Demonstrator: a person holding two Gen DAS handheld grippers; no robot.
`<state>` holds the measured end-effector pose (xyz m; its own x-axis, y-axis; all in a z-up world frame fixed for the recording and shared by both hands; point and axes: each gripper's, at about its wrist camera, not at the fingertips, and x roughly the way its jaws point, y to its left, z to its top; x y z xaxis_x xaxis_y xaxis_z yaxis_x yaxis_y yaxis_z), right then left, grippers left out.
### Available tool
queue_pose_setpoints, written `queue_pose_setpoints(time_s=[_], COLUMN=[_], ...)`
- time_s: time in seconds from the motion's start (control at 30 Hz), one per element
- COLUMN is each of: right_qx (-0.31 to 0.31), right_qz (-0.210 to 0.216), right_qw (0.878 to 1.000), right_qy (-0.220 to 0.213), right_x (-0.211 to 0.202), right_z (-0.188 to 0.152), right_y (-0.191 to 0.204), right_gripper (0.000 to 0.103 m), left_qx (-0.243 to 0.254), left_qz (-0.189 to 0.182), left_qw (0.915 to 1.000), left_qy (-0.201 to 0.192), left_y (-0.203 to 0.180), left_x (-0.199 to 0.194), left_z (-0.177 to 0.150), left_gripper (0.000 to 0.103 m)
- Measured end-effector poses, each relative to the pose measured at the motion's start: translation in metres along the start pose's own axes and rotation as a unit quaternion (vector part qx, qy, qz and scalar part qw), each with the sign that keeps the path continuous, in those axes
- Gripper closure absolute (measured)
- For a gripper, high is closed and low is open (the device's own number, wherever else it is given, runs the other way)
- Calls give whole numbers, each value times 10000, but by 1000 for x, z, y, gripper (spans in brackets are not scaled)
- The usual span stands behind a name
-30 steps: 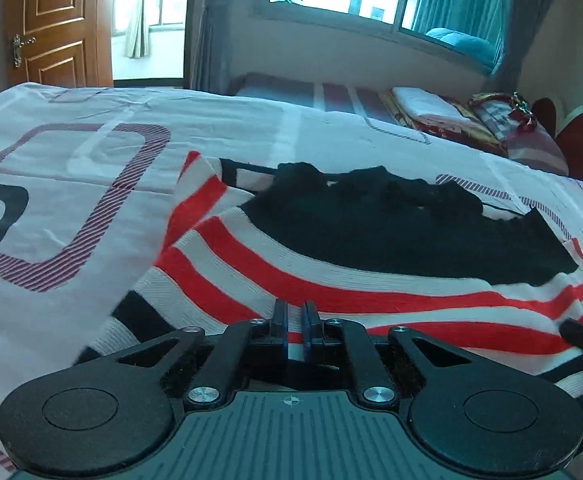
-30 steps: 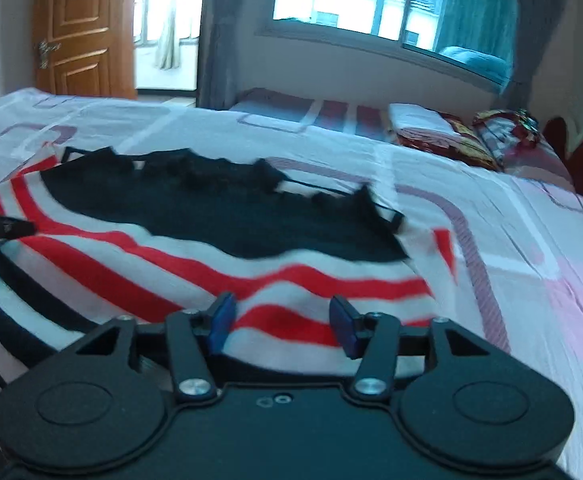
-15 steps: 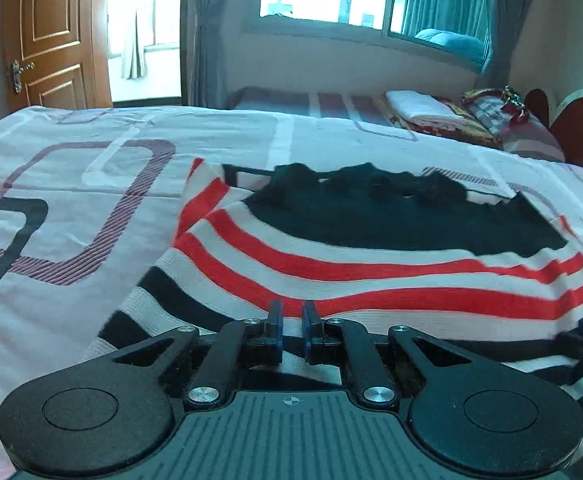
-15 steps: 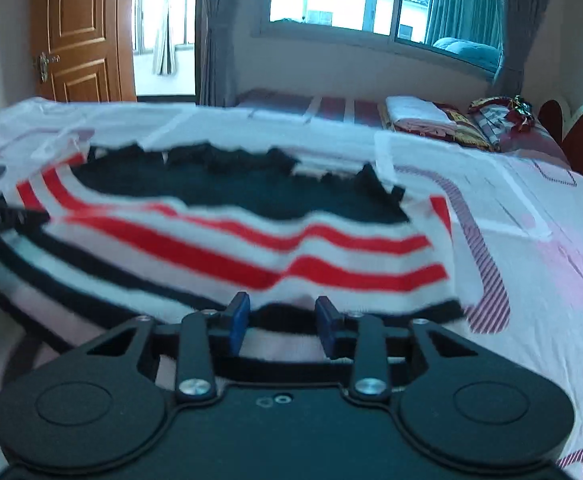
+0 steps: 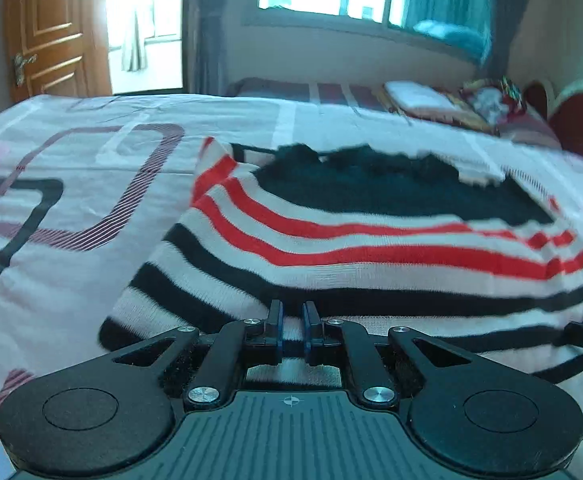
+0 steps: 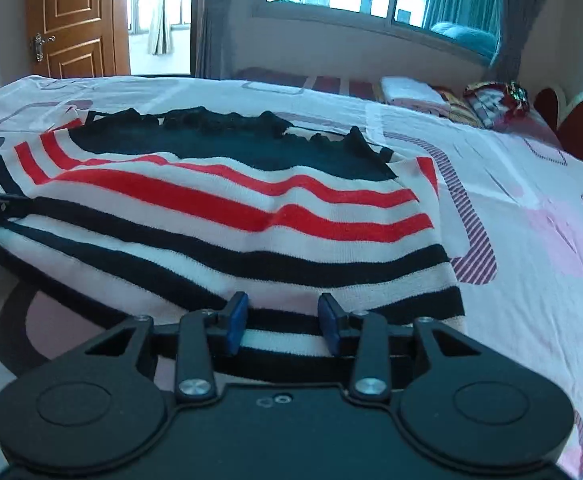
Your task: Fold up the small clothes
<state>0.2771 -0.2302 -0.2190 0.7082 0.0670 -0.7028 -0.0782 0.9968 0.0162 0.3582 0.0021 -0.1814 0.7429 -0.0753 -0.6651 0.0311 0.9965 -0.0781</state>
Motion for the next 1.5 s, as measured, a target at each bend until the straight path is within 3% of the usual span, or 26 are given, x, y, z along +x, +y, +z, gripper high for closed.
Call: queue_pose_setpoints(time_s=[0.07, 0.13, 0.2, 0.27, 0.43, 0.83, 0.97, 1.2, 1.33, 1.43, 1.5], right_qx=[177, 178, 189, 379, 333, 354, 199, 37, 51, 42, 33], right_qz=[7, -182, -390, -274, -315, 107, 247, 469, 602, 646, 651], right_qw=[9998, 9994, 9990, 9989, 9988, 9993, 9991, 9983, 9972, 9967, 9967], right_qy=[-122, -242, -84, 71, 162, -100, -274, -331, -438, -499, -490], right_x=[-11, -17, -12, -4, -5, -19, -18, 8, 19, 29, 38], right_z=[3, 2, -5, -13, -9, 24, 42, 63, 80, 89, 91], right_y=[-4, -8, -15, -26, -24, -11, 1, 21, 29, 32, 33], right_gripper=[64, 63, 63, 62, 62, 56, 51, 53, 53, 53, 53], left_qx=[-18, -84, -52, -24, -490, -237, -203, -131, -86, -178, -233], left_qz=[200, 258, 201, 231, 98, -123, -160, -123, 91, 363, 315], left_qw=[9996, 9996, 9997, 9996, 9983, 9995, 9996, 9998, 9999, 9987, 9990], left_qy=[-179, -26, 120, 135, 290, 183, 133, 73, 21, 297, 230], left_y=[8, 17, 20, 18, 28, -3, -15, -32, -32, -20, -13], left_x=[-7, -3, 3, 3, -5, -13, -5, 14, 33, 59, 66], left_z=[-5, -10, -13, -12, -7, 17, 29, 44, 53, 52, 47], left_gripper=[93, 93, 93, 93, 93, 93, 93, 93, 93, 93, 93])
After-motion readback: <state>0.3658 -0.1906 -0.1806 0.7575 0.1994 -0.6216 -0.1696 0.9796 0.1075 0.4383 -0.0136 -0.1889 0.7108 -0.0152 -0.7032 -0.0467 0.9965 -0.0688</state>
